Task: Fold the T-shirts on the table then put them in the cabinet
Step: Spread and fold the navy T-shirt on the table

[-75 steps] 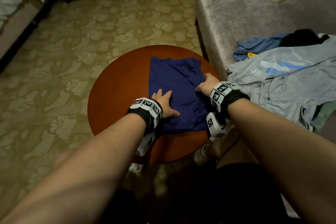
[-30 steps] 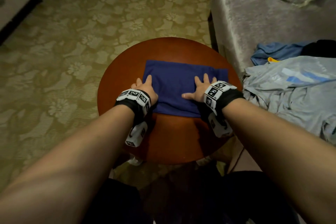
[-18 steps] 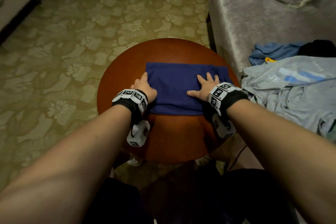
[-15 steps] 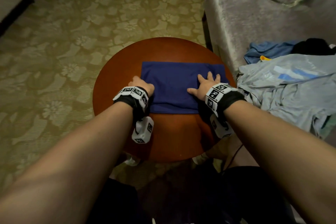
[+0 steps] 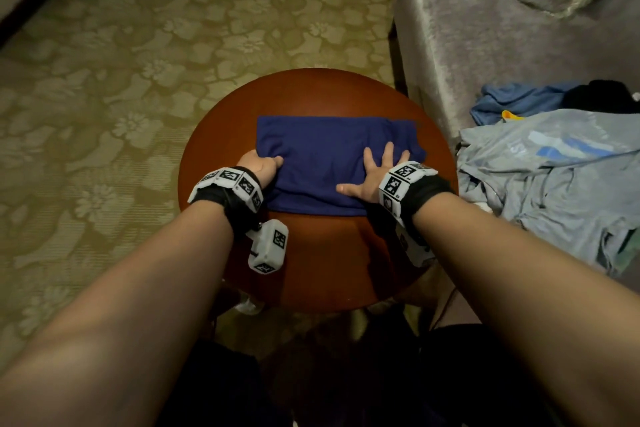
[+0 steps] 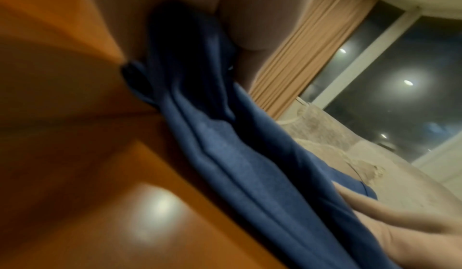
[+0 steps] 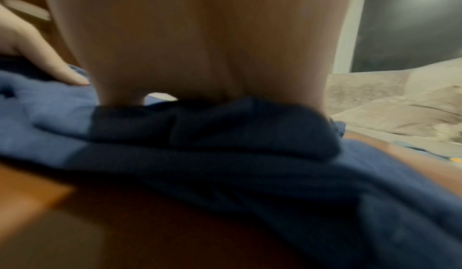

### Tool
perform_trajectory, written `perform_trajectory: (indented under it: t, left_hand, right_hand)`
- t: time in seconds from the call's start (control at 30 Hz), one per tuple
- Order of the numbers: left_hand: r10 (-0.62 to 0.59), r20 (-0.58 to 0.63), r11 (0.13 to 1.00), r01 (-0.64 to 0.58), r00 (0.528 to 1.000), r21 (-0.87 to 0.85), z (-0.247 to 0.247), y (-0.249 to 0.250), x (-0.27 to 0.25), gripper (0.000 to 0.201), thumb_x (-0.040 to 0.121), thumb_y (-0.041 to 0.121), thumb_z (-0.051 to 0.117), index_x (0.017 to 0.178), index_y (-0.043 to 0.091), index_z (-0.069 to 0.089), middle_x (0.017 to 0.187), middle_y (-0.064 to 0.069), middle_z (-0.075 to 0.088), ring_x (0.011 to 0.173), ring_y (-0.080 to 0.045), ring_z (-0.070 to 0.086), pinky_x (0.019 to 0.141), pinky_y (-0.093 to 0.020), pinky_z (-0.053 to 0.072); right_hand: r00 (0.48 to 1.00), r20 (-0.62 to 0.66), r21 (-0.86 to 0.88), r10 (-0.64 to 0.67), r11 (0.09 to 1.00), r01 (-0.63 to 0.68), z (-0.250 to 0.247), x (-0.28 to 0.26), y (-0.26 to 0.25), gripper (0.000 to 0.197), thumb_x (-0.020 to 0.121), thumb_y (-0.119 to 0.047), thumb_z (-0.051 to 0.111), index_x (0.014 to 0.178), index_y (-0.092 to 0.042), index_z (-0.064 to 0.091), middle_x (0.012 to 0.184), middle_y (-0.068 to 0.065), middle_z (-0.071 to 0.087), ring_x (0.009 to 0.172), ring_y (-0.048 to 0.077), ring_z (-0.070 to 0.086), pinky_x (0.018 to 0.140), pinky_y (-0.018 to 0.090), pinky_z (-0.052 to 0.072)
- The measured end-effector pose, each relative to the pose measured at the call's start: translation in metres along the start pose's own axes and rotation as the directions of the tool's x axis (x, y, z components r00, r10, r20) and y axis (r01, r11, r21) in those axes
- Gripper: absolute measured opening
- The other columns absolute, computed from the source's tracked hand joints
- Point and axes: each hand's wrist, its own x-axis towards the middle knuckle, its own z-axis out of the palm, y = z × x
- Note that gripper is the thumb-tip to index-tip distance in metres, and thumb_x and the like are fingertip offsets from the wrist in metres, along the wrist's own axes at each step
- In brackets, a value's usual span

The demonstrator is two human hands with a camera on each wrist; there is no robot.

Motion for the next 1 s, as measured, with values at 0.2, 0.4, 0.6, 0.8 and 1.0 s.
perform_trajectory:
  t: [0.2, 0.4, 0.6, 0.8, 1.0]
  left_hand:
    - [0.092, 0.008, 0.990, -0.092, 0.996, 0.104, -0.016, -0.010, 0.003, 0.057, 0.087, 0.030, 0.066, 0.135, 0.010, 0.045, 0.134, -0.008, 0.055, 0.119, -0.032, 0.054, 0.096, -0.034, 0.043]
    - [0.191, -0.098, 0.942, -0.154, 0.977, 0.298, -0.033, -0.011, 0.001, 0.035, 0.095, 0.024, 0.052, 0.127, 0.009, 0.049, 0.126, -0.014, 0.058, 0.114, -0.035, 0.054, 0.091, -0.033, 0.040]
    - [0.310, -0.146, 0.948, -0.294, 0.940, 0.124, -0.037, 0.019, -0.015, 0.037, 0.094, 0.016, 0.054, 0.130, 0.007, 0.050, 0.126, -0.013, 0.059, 0.116, -0.030, 0.054, 0.092, -0.028, 0.039]
    - [0.340, -0.067, 0.939, -0.335, 0.938, 0.082, -0.023, 0.055, -0.035, 0.048, 0.093, 0.013, 0.053, 0.140, 0.015, 0.043, 0.133, -0.008, 0.054, 0.118, -0.026, 0.053, 0.089, -0.024, 0.038]
    - [0.374, 0.061, 0.916, -0.378, 0.926, 0.136, 0.014, 0.084, -0.055, 0.059, 0.095, 0.016, 0.053, 0.148, 0.021, 0.029, 0.151, -0.007, 0.036, 0.132, -0.025, 0.043, 0.106, -0.033, 0.038]
  right_hand:
    - [1.000, -0.007, -0.014, -0.004, 1.000, 0.004, 0.001, -0.001, -0.023, 0.110, 0.070, -0.089, 0.035, 0.149, -0.032, -0.016, 0.156, 0.011, -0.025, 0.140, 0.047, -0.017, 0.111, 0.063, -0.001]
    - [0.999, 0.000, 0.012, -0.043, 0.999, 0.043, -0.009, -0.002, -0.022, 0.107, 0.070, -0.088, 0.038, 0.151, -0.034, -0.006, 0.159, 0.009, -0.015, 0.143, 0.045, -0.009, 0.113, 0.063, 0.000]
    - [0.923, -0.378, 0.273, -0.069, 0.945, 0.182, -0.024, -0.021, -0.006, 0.047, 0.092, -0.044, 0.051, 0.130, -0.017, 0.053, 0.138, 0.009, 0.049, 0.129, 0.031, 0.041, 0.107, 0.045, 0.031]
    - [0.991, -0.129, 0.916, 0.021, 0.386, 0.111, -0.008, -0.003, 0.018, 0.026, 0.097, -0.034, 0.048, 0.095, -0.012, 0.061, 0.090, 0.013, 0.063, 0.072, 0.028, 0.060, 0.070, 0.039, 0.051]
    - [1.000, 0.006, 0.998, -0.023, 0.062, -0.004, -0.016, -0.007, 0.032, 0.045, 0.101, -0.045, 0.034, 0.118, -0.008, 0.051, 0.079, 0.006, 0.059, 0.068, 0.020, 0.060, 0.060, 0.031, 0.050]
